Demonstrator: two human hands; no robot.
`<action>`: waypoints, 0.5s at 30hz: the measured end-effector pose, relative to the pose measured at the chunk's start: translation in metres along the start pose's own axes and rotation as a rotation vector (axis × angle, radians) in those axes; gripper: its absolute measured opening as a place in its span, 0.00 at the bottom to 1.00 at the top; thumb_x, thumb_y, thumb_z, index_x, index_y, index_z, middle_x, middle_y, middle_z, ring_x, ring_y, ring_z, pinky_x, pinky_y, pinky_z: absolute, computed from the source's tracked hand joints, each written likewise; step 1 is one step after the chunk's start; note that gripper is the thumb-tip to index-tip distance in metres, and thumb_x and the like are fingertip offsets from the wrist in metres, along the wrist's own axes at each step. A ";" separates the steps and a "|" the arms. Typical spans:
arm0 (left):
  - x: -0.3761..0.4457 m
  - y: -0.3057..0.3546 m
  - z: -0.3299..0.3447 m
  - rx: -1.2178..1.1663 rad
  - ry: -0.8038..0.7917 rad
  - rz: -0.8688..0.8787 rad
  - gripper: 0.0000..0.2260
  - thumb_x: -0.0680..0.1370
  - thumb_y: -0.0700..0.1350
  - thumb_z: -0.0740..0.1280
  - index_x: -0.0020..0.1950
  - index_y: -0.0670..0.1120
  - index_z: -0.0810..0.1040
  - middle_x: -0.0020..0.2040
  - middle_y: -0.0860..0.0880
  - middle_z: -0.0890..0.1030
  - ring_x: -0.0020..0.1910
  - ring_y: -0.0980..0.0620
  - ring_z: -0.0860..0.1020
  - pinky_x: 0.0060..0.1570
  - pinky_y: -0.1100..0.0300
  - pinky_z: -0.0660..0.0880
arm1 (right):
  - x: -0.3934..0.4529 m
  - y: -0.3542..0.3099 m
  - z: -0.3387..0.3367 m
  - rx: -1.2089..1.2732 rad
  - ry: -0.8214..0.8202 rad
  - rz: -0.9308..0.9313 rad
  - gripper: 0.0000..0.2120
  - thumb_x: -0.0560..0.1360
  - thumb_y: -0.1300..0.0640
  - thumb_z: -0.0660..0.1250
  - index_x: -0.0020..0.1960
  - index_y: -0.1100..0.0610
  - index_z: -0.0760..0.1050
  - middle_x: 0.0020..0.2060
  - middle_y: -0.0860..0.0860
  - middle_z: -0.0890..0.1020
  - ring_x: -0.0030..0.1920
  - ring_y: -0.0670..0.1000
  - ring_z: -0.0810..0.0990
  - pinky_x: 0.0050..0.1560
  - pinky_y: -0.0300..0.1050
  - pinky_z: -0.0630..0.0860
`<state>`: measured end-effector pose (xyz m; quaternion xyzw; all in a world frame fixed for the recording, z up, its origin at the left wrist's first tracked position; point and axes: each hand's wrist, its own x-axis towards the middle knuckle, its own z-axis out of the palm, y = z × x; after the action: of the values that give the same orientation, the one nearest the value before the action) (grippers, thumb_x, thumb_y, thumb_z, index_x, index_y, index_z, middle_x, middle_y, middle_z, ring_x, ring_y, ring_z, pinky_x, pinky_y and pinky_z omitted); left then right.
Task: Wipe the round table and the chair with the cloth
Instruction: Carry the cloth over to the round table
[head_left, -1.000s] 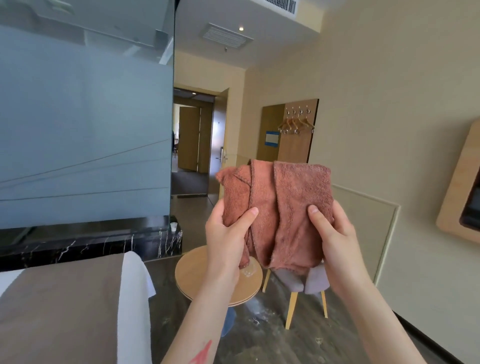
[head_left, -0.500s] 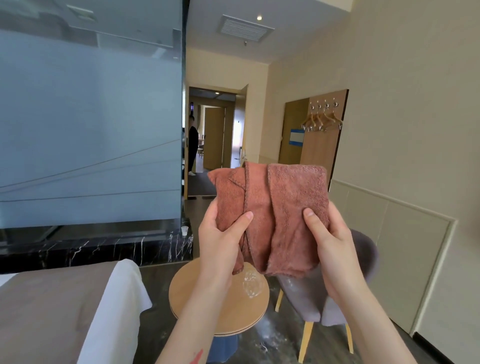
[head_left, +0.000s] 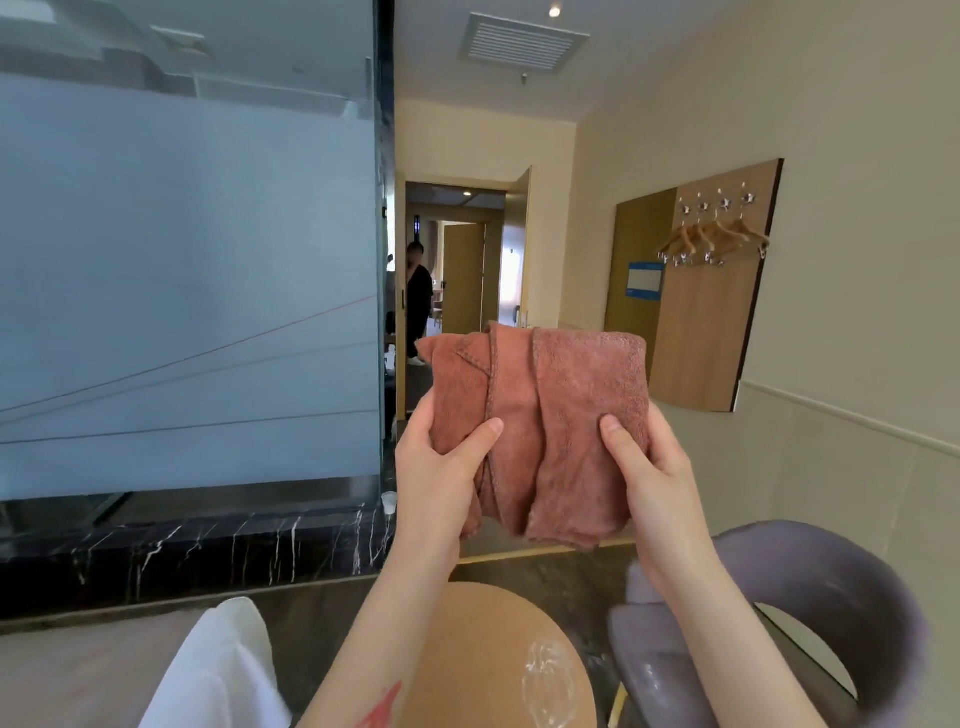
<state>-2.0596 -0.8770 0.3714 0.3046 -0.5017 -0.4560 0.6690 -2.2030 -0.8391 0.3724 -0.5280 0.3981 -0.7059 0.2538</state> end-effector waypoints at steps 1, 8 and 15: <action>0.012 -0.005 0.003 0.004 0.001 0.002 0.21 0.72 0.38 0.71 0.63 0.51 0.73 0.57 0.50 0.79 0.57 0.51 0.78 0.58 0.48 0.76 | 0.012 0.007 0.001 0.009 -0.004 0.004 0.12 0.76 0.54 0.61 0.55 0.38 0.70 0.51 0.37 0.78 0.51 0.37 0.77 0.49 0.35 0.73; 0.082 -0.043 0.019 0.029 0.060 0.003 0.22 0.72 0.38 0.71 0.65 0.48 0.74 0.57 0.49 0.80 0.56 0.49 0.79 0.57 0.47 0.77 | 0.090 0.058 0.006 0.034 -0.050 0.050 0.14 0.76 0.52 0.60 0.60 0.42 0.67 0.52 0.38 0.76 0.53 0.40 0.75 0.49 0.36 0.73; 0.144 -0.071 0.047 0.059 0.109 0.056 0.19 0.72 0.35 0.70 0.61 0.48 0.75 0.55 0.49 0.81 0.54 0.50 0.80 0.55 0.51 0.77 | 0.161 0.100 0.000 0.092 -0.098 0.065 0.11 0.76 0.53 0.61 0.55 0.39 0.70 0.50 0.37 0.77 0.50 0.38 0.77 0.45 0.33 0.74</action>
<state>-2.1138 -1.0345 0.3815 0.3345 -0.4861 -0.4048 0.6985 -2.2593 -1.0197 0.3767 -0.5367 0.3691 -0.6881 0.3198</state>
